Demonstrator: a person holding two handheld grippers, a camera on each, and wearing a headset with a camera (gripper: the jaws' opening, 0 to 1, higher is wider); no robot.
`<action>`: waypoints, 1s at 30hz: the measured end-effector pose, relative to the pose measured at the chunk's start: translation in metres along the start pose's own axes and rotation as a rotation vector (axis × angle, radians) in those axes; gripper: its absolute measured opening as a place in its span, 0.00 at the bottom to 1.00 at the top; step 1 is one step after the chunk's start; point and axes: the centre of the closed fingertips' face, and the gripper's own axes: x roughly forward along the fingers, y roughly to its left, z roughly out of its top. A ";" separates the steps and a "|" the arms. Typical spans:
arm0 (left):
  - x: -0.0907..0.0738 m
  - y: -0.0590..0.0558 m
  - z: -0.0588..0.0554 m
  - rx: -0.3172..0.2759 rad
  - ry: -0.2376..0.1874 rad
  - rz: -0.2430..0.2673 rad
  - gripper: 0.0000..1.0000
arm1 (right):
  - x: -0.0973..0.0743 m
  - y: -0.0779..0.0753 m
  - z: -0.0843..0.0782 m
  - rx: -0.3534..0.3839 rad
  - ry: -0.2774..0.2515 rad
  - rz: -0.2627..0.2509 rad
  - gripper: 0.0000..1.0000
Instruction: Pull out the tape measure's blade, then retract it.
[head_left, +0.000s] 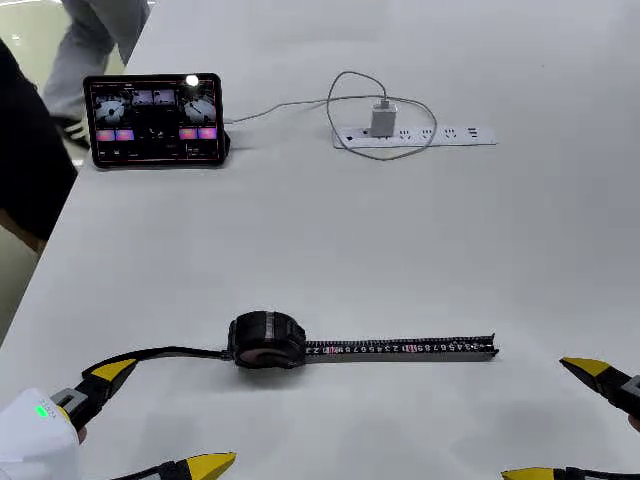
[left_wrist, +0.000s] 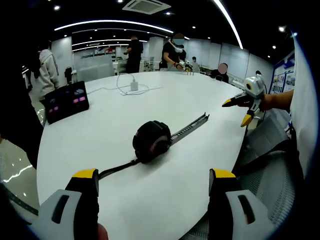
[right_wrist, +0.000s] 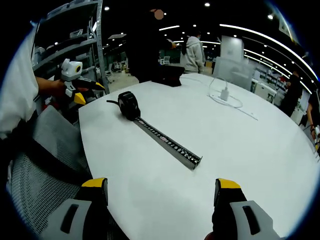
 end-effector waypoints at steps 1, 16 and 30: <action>0.000 0.000 0.000 -0.001 0.000 -0.001 0.89 | 0.000 0.000 -0.001 0.003 0.000 0.002 0.88; 0.000 -0.002 -0.011 -0.011 0.020 -0.009 0.94 | -0.003 0.001 -0.011 0.029 0.023 0.007 0.92; -0.002 -0.001 -0.006 -0.009 0.014 -0.003 0.94 | -0.003 0.001 -0.008 0.022 0.020 0.007 0.92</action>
